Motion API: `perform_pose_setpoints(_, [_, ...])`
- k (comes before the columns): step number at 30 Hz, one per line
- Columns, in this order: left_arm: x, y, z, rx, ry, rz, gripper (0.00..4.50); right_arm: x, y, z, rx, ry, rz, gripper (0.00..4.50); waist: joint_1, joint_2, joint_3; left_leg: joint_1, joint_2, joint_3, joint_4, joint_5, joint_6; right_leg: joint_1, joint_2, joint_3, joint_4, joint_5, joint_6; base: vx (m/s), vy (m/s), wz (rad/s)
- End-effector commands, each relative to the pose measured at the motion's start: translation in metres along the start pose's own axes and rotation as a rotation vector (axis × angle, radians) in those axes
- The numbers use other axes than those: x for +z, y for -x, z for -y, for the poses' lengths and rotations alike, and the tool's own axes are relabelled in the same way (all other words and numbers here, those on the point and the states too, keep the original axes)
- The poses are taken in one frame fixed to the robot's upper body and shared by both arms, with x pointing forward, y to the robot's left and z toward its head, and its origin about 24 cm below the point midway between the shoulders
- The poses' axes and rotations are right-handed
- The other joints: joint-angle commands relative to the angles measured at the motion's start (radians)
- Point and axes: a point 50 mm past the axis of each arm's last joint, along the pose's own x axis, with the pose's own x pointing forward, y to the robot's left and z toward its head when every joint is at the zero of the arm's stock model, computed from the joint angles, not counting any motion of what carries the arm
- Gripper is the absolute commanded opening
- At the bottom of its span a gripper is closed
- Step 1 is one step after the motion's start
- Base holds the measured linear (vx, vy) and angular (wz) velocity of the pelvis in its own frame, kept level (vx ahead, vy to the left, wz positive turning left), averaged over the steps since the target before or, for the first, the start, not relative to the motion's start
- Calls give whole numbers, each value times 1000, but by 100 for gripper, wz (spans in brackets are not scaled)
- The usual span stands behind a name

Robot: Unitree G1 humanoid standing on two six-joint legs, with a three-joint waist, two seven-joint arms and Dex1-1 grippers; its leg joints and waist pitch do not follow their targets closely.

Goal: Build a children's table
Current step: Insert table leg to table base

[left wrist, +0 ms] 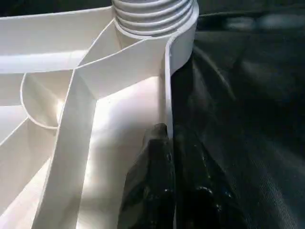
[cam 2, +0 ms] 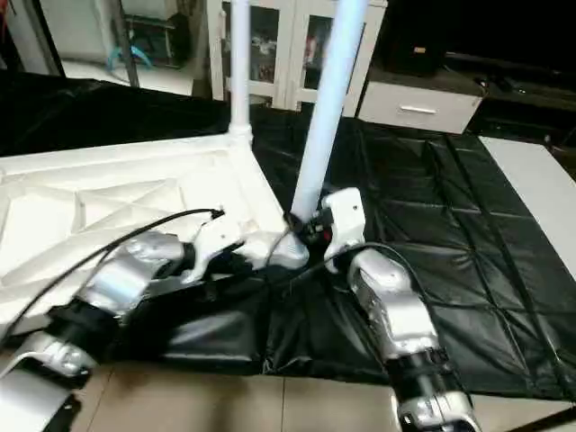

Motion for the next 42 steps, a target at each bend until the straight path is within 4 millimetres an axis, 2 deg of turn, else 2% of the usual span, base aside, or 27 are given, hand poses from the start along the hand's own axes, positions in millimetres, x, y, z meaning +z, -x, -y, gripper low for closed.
perform_pose_setpoints(1, [21,-11,15,-53,-7,68,0,-56,21,32,-237,-46,-266,182,-1,11,-22,9,66,-38,-96,-506,-40,3,-80,45,-76,-440,-147,0,0,0])
perform_pose_setpoints(2, [28,-14,18,-46,1,84,0,-56,19,32,-246,-46,-266,182,-1,10,-22,8,67,-37,-95,-491,-37,3,-81,47,-74,-425,-152,0,0,0])
perform_pose_setpoints(4, [41,-20,25,-37,-8,107,0,-56,14,31,-266,-50,-264,182,5,9,-26,6,66,-28,-90,-409,-17,9,-82,51,-70,-361,-173,0,0,0])
perform_pose_setpoints(7, [47,-27,32,-39,-19,119,0,-54,10,31,-285,-57,-258,182,9,6,-29,2,65,-20,-85,-326,10,16,-82,53,-63,-297,-187,0,0,0])
perform_pose_setpoints(8, [48,-28,34,-41,-20,120,0,-54,9,31,-290,-59,-256,182,9,5,-29,0,65,-19,-85,-313,15,18,-80,52,-61,-284,-191,0,0,0])
perform_pose_setpoints(9, [51,-31,38,-46,-21,124,0,-53,7,31,-299,-63,-254,182,12,5,-29,1,65,-18,-84,-309,23,17,-79,50,-63,-308,-188,0,0,0])
perform_pose_setpoints(12, [58,-34,39,-29,-9,131,0,-53,4,30,-308,-66,-254,182,15,5,-32,1,66,-17,-82,-293,24,18,-78,50,-60,-299,-186,0,0,0])
perform_pose_setpoints(13, [60,-34,39,-23,-3,134,0,-52,3,30,-311,-68,-254,182,17,4,-35,3,66,-15,-80,-279,26,16,-76,50,-57,-277,-193,0,0,0])
perform_pose_setpoints(14, [61,-34,39,-20,-1,135,0,-53,2,30,-314,-71,-255,182,18,7,-35,2,65,-14,-79,-271,26,17,-76,50,-55,-263,-198,0,0,0])
perform_pose_setpoints(16, [62,-34,39,-16,6,138,0,-53,1,30,-324,-76,-256,182,19,3,-36,-2,62,-12,-75,-238,37,20,-75,51,-50,-218,-209,0,0,0])
perform_pose_setpoints(18, [62,-34,40,-17,12,141,0,-53,0,30,-326,-78,-255,182,19,4,-37,-4,62,-12,-73,-225,44,23,-74,51,-45,-202,-216,0,0,0])
perform_pose_setpoints(21, [59,-34,39,-11,18,133,0,-53,-1,29,-332,-99,-251,182,19,4,-39,-4,62,-9,-69,-184,57,26,-71,48,-38,-127,-239,0,0,0])
perform_pose_setpoints(23, [64,-36,40,-8,31,137,0,-53,-2,29,-347,-115,-251,182,19,3,-36,-3,64,-9,-71,-193,60,26,-72,48,-39,-140,-243,0,0,0])
perform_pose_setpoints(25, [78,-41,42,6,62,165,0,-52,-5,29,-368,-117,-253,182,17,5,-32,1,63,-9,-73,-238,44,21,-71,48,-47,-217,-234,0,0,0])
perform_pose_setpoints(26, [83,-43,44,8,70,174,0,-52,-6,29,-380,-122,-251,182,18,11,-32,3,64,-11,-74,-253,34,19,-72,48,-48,-236,-230,0,0,0])
perform_pose_setpoints(27, [87,-46,47,11,70,179,0,-50,-8,29,-402,-134,-243,182,16,9,-38,-1,64,-14,-73,-246,21,23,-71,48,-44,-207,-221,0,0,0])
perform_pose_setpoints(29, [87,-47,50,6,68,179,0,-49,-10,28,-414,-145,-234,182,15,7,-40,-3,63,-13,-70,-218,26,25,-69,48,-39,-149,-227,0,0,0])
perform_pose_setpoints(31, [86,-48,52,-2,70,177,0,-48,-11,28,-417,-152,-229,182,15,5,-42,-5,59,-9,-65,-179,55,28,-70,47,-33,-83,-244,0,0,0])
perform_pose_setpoints(33, [80,-48,52,-3,67,162,0,-47,-13,26,-415,-160,-221,182,17,8,-39,-5,60,-7,-65,-182,68,28,-71,46,-36,-97,-250,0,0,0])
perform_pose_setpoints(36, [79,-47,46,18,67,154,0,-46,-15,24,-414,-161,-216,182,15,8,-37,-5,62,-10,-70,-219,56,26,-70,45,-41,-164,-239,0,0,0])
perform_pose_setpoints(39, [79,-46,45,26,66,153,0,-46,-15,25,-416,-146,-218,182,14,9,-38,-3,62,-11,-69,-227,44,25,-68,46,-41,-160,-234,0,0,0])
perform_pose_setpoints(42, [79,-46,44,29,67,154,0,-45,-15,25,-402,-159,-211,182,14,9,-38,-2,61,-10,-69,-225,46,25,-68,46,-40,-146,-237,0,0,0])
